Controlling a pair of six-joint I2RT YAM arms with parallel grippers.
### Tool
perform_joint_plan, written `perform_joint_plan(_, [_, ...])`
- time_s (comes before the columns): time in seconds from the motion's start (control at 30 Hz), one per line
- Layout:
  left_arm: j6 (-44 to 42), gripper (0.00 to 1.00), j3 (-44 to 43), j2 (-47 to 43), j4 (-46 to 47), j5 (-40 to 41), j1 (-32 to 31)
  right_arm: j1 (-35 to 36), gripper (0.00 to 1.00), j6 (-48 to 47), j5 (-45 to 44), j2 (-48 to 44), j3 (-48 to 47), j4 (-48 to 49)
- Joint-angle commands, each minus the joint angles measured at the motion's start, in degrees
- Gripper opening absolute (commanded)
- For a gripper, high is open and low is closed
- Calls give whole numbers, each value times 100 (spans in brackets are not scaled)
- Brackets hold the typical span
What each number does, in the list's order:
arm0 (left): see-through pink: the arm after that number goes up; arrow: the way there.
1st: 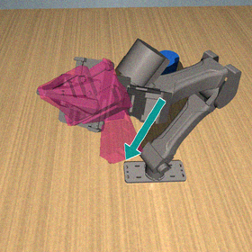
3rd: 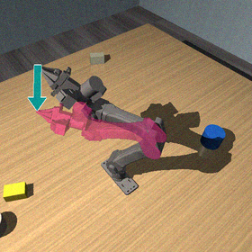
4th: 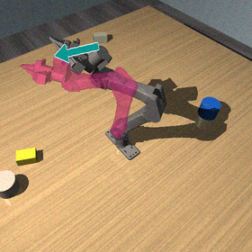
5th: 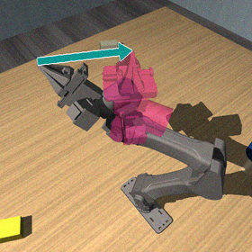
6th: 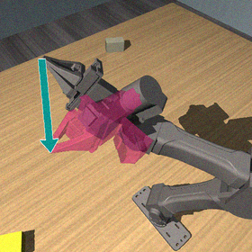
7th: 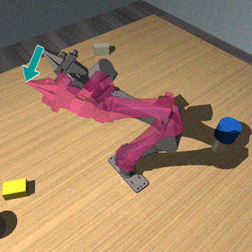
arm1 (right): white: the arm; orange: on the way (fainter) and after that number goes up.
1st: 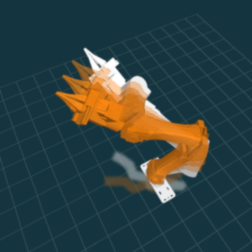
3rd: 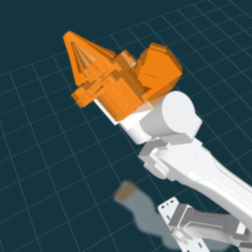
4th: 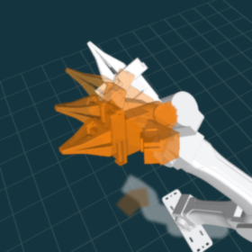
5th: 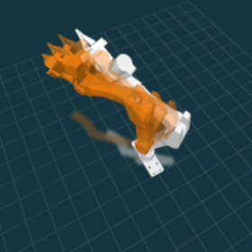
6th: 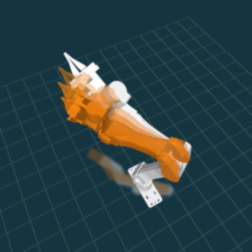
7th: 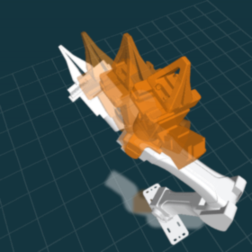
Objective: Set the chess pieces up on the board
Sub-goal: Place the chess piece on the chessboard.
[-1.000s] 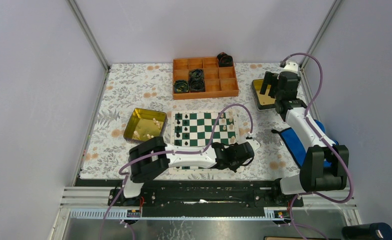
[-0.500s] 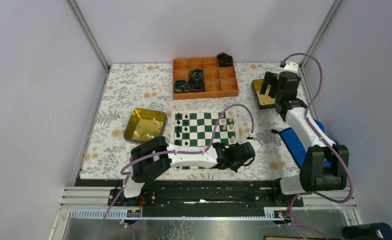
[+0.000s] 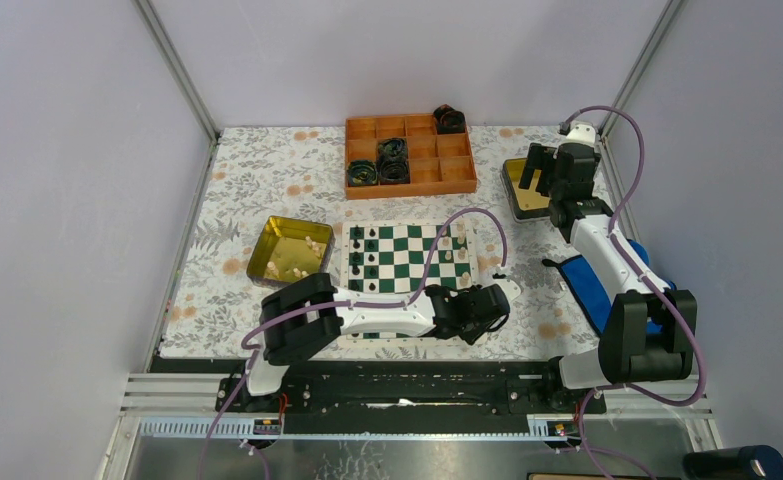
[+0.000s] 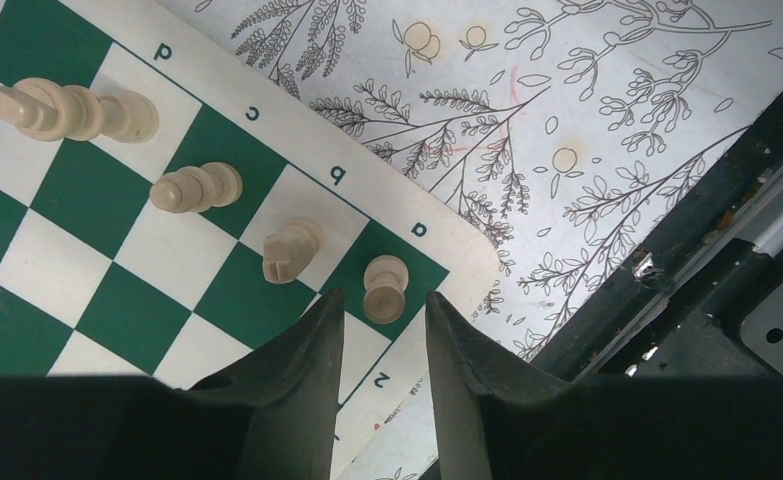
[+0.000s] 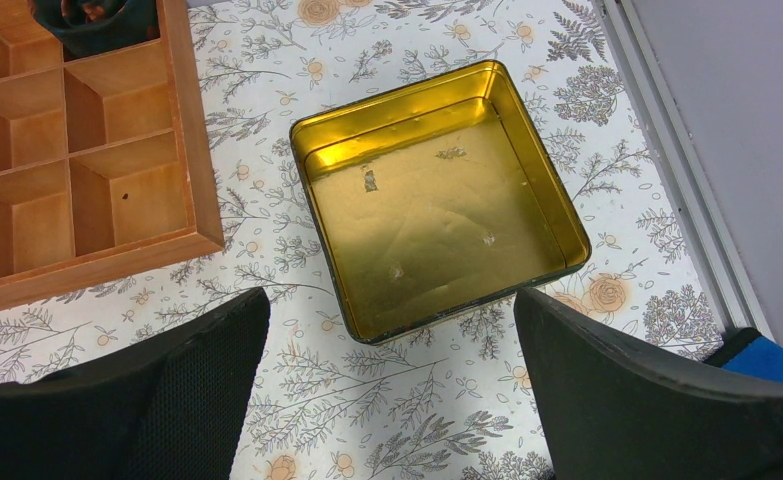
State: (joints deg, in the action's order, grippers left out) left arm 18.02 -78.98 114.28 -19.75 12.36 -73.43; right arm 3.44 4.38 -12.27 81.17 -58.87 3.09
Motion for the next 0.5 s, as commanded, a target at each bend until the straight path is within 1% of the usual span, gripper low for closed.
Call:
perform_joint_plan(0.0, [-62, 43, -185, -77, 36, 215, -31, 60, 100, -36, 144, -22, -263, 108])
perform_joint_plan(0.23, [-2, 48, -417, -470, -474, 506, -31, 55, 100, -37, 150, -4, -298, 104])
perform_joint_plan(0.33, [174, 50, -593, -714, -847, 662, -32, 60, 100, -30, 153, 5, -300, 119])
perform_joint_plan(0.47, [545, 54, -753, -1103, -1329, 1106, -31, 57, 100, -22, 169, 22, -309, 104])
